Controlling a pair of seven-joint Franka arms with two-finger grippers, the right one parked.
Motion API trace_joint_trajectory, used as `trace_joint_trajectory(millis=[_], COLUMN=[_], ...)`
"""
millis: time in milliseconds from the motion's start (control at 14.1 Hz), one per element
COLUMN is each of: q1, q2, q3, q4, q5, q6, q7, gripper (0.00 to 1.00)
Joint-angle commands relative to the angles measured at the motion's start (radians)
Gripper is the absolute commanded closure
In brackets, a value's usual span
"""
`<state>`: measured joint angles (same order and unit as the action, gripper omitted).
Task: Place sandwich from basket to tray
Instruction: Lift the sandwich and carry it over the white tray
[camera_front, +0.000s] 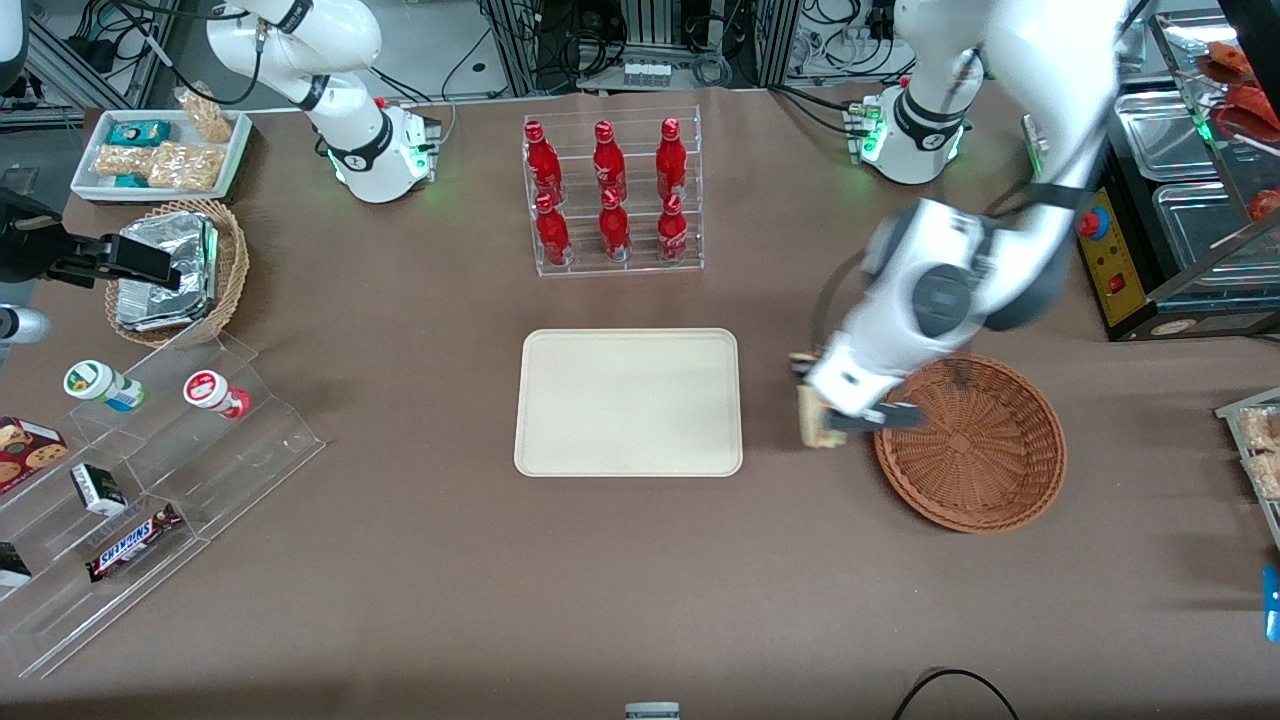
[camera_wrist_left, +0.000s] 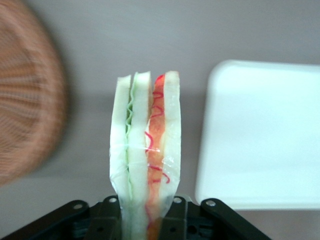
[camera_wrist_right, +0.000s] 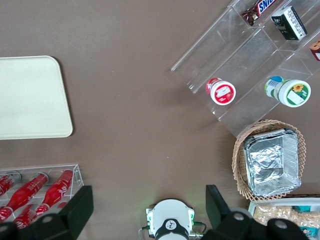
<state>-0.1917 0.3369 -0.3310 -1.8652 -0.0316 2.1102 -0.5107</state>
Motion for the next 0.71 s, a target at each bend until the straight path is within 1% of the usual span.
trace_joint_trajectory(millis=[0, 71, 142, 283, 354, 425, 638], q1=[-0.13, -0.187, -0.237, -0.279, -0.307, -0.333, -0.354], q2=[0.147, 0.201, 0.253, 0.345, 0.384, 0.41, 0.439], q3=[0.016, 0.02, 0.027, 0.026, 0.026, 0.026, 0.027], q4=[0.179, 0.232, 0.283, 0.381, 0.423, 0.445, 0.468], q5=[0.009, 0.01, 0.03, 0.111, 0.137, 0.148, 0.153], q6=[-0.027, -0.029, -0.027, -0.029, -0.029, -0.029, -0.027], q7=[-0.124, -0.167, -0.21, -0.296, -0.331, -0.354, -0.361], gripper=[0.76, 0.76, 0.76, 0.76, 0.76, 0.76, 0.76])
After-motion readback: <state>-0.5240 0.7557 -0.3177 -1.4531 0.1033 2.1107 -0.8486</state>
